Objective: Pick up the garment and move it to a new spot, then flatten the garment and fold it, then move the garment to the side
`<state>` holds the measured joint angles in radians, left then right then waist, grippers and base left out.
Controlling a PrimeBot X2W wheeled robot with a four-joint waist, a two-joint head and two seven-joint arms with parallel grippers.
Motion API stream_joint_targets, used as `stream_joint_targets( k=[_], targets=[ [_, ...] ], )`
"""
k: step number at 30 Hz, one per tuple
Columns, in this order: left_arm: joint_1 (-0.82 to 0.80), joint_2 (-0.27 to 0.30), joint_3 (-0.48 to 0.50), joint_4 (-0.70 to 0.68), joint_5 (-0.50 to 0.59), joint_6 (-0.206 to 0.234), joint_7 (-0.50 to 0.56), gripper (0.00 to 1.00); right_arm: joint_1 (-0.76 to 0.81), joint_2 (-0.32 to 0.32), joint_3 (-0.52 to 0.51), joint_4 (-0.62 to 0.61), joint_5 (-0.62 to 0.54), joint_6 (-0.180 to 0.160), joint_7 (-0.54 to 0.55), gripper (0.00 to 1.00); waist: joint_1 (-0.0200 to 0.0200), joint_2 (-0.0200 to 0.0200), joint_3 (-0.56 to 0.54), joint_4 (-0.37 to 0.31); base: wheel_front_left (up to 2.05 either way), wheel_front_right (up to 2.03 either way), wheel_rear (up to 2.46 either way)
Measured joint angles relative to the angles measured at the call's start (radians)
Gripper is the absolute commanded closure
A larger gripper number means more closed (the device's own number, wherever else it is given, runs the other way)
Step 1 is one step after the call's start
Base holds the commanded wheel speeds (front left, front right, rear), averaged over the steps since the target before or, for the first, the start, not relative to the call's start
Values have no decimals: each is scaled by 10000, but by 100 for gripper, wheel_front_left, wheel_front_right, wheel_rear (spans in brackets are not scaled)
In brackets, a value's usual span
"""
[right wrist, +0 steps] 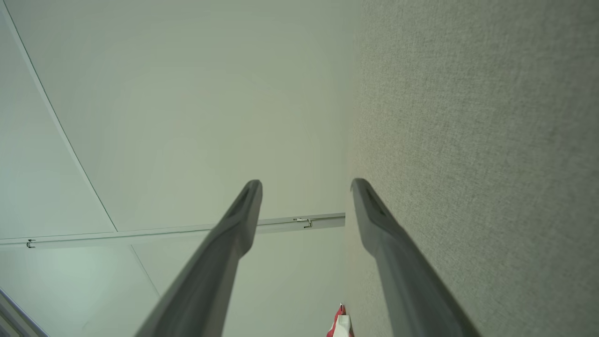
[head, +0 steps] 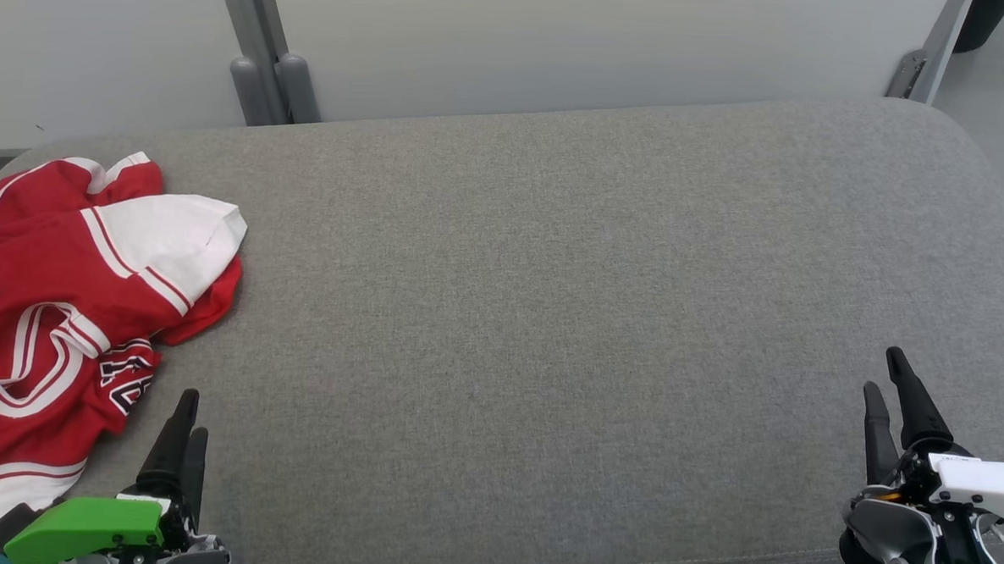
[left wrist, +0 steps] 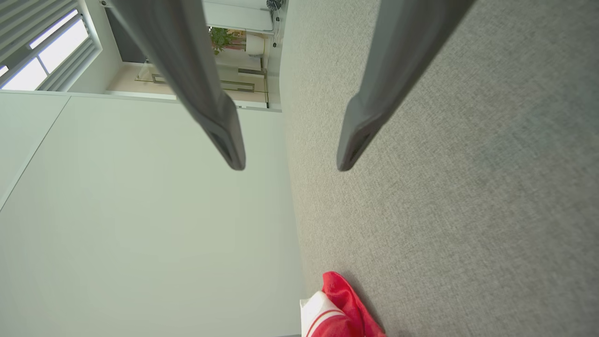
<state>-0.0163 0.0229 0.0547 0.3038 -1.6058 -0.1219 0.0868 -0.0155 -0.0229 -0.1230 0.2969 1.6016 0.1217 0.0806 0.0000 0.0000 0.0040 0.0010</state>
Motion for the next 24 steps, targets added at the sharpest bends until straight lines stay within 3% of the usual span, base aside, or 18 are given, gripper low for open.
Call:
stream_joint_targets(
  k=[15,24],
  targets=[
    [0,234,-696,-165,1223,-2,-625,0,53,-537,433,-217,-2150,-15,-558,0,0,0,1,48,0,0,0],
    [-8,504,-1131,-157,2539,-2,-961,0,54,-838,786,-568,-4092,-372,-894,0,0,0,0,65,0,0,0]
  ],
)
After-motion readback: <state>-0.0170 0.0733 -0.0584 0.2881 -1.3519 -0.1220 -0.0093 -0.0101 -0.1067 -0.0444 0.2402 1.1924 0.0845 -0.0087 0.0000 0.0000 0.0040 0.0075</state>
